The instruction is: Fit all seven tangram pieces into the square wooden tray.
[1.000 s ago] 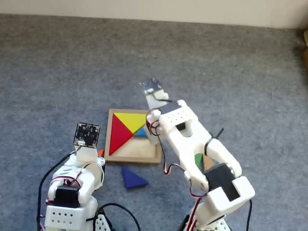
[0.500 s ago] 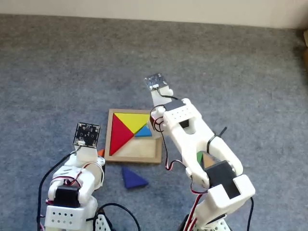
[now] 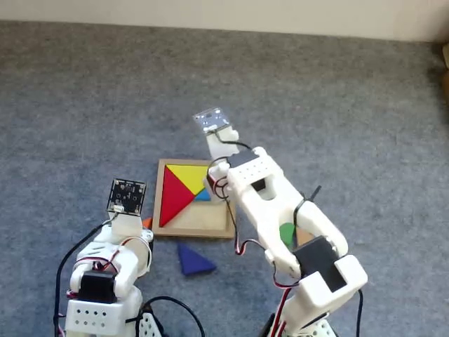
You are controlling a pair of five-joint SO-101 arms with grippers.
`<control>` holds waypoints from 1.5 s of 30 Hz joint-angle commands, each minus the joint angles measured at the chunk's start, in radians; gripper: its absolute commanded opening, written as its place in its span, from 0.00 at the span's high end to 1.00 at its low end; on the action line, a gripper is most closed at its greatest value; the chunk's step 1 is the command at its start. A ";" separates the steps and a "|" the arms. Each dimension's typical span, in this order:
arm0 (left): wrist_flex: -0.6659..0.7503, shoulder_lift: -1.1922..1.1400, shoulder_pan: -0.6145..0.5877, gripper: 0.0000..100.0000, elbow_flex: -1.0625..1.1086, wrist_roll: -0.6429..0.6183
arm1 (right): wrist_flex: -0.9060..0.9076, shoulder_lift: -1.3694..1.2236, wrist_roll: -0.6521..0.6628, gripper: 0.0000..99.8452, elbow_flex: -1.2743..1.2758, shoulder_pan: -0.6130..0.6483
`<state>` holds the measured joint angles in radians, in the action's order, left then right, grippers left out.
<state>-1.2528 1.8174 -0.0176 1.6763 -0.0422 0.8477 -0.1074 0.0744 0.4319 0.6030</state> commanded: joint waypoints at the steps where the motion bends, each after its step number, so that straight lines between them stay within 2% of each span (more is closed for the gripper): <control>1: -0.005 -0.001 -0.001 0.99 0.021 -0.009 | 0.012 0.015 0.008 1.00 -0.038 0.051; 14: -0.005 -0.001 -0.001 0.99 0.021 -0.009 | 0.028 0.016 0.003 1.00 0.033 0.211; 26: -0.005 -0.001 -0.001 0.99 0.021 -0.009 | 0.090 0.018 0.002 1.00 0.025 0.254; 32: -0.005 -0.001 -0.001 0.99 0.021 -0.009 | 0.090 0.137 0.002 1.00 0.033 0.182; 42: -0.005 -0.001 -0.001 0.99 0.021 -0.009 | 0.096 0.427 0.002 0.99 0.114 -0.048; 45: -0.005 -0.001 -0.001 0.99 0.021 -0.009 | 0.193 0.513 0.002 0.96 0.116 -0.099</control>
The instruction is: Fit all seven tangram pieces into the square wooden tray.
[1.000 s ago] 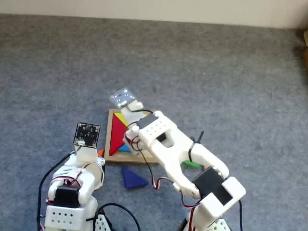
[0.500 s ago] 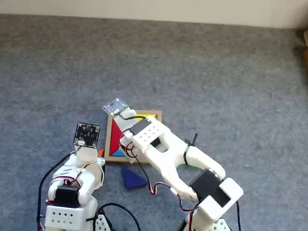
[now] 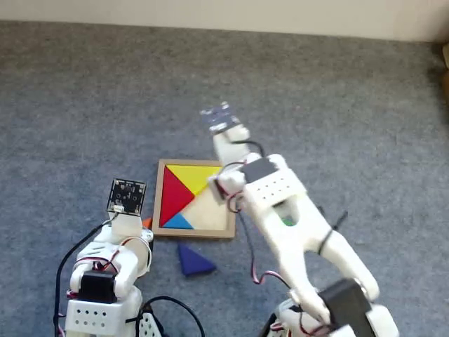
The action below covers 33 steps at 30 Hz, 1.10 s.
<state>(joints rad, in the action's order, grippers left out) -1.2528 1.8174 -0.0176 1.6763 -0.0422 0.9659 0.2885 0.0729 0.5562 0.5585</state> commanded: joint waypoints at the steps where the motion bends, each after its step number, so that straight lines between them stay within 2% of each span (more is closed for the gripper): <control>1: -0.005 -0.001 -0.001 0.99 0.021 -0.009 | 0.125 0.143 0.003 0.92 -0.008 -0.065; 3: -0.005 -0.001 -0.001 0.99 0.021 -0.009 | 0.206 0.186 0.000 0.83 -0.008 -0.084; 5: -0.005 -0.001 -0.001 0.99 0.021 -0.009 | 0.262 0.222 -0.057 0.74 -0.005 -0.094; 7: -0.005 -0.001 -0.001 0.99 0.021 -0.009 | 0.285 0.242 -0.089 0.71 -0.001 -0.107; 11: -0.005 -0.001 -0.001 0.99 0.021 -0.009 | 0.291 0.262 -0.014 0.71 0.077 -0.133; 17: -0.005 -0.001 -0.001 0.99 0.021 -0.009 | 0.282 0.252 0.241 0.71 0.243 -0.137; 21: -0.005 -0.001 -0.001 0.99 0.021 -0.009 | 0.272 0.252 0.361 0.71 0.305 -0.136; 33: -0.005 -0.001 -0.001 0.99 0.021 -0.009 | 0.033 0.251 0.555 0.71 0.478 -0.140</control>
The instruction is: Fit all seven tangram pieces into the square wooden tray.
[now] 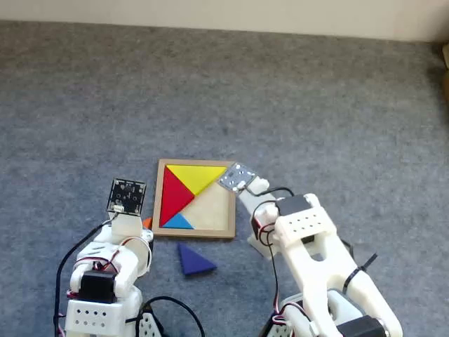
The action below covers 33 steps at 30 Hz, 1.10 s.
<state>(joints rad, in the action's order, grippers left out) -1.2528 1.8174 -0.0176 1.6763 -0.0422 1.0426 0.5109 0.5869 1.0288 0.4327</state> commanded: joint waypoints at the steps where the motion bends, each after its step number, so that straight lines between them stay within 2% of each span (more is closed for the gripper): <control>1: -0.005 -0.001 -0.001 0.99 0.021 -0.009 | -0.050 0.028 0.049 0.71 0.015 -0.015; 17: -0.005 -0.001 -0.001 0.99 0.021 -0.009 | -0.048 0.025 0.071 0.71 0.033 -0.039; 24: -0.005 -0.001 -0.001 0.99 0.021 -0.009 | -0.127 -0.225 0.064 0.72 0.021 -0.044; 28: -0.005 -0.001 -0.001 0.99 0.021 -0.009 | -0.133 -0.326 0.066 0.79 0.016 -0.038; 33: -0.005 -0.001 -0.001 0.99 0.021 -0.009 | -0.127 -0.277 0.063 0.88 -0.030 -0.041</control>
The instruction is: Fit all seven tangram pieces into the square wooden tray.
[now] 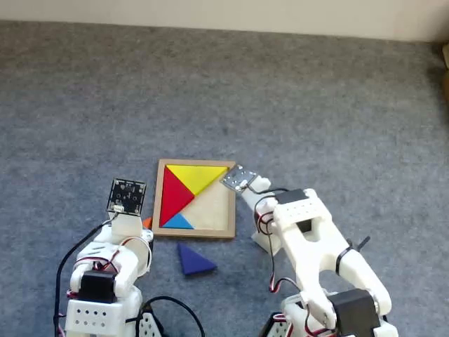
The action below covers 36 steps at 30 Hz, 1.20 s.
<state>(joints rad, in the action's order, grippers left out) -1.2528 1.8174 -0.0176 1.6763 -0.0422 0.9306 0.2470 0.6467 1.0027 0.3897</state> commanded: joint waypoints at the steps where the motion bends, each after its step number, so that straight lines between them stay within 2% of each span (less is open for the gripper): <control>1: -0.005 -0.001 -0.001 0.99 0.021 -0.009 | -0.013 0.010 0.003 0.89 -0.005 0.001; 8: -0.005 -0.001 -0.001 0.99 0.021 -0.009 | 0.110 0.263 -0.003 0.93 -0.036 0.007; 12: -0.005 -0.001 -0.001 0.99 0.021 -0.009 | 0.160 0.378 -0.114 0.93 -0.104 0.031; 16: -0.005 -0.001 -0.001 0.99 0.021 -0.009 | 0.165 0.386 -0.215 0.93 -0.171 0.114; 22: -0.005 -0.001 -0.001 0.99 0.021 -0.009 | 0.142 0.252 -0.376 0.93 -0.325 0.266; 27: -0.005 -0.001 -0.001 0.99 0.021 -0.009 | 0.051 0.044 -0.459 0.93 -0.450 0.328; 33: -0.005 -0.001 -0.001 0.99 0.021 -0.009 | 0.044 -0.179 -0.529 0.93 -0.599 0.394; 36: -0.005 -0.001 -0.001 0.99 0.021 -0.009 | 0.048 -0.259 -0.566 0.86 -0.656 0.414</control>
<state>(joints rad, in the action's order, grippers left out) -1.2528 1.8174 -0.0176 1.6763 -0.0422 0.9950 0.0169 0.1189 0.4473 0.7748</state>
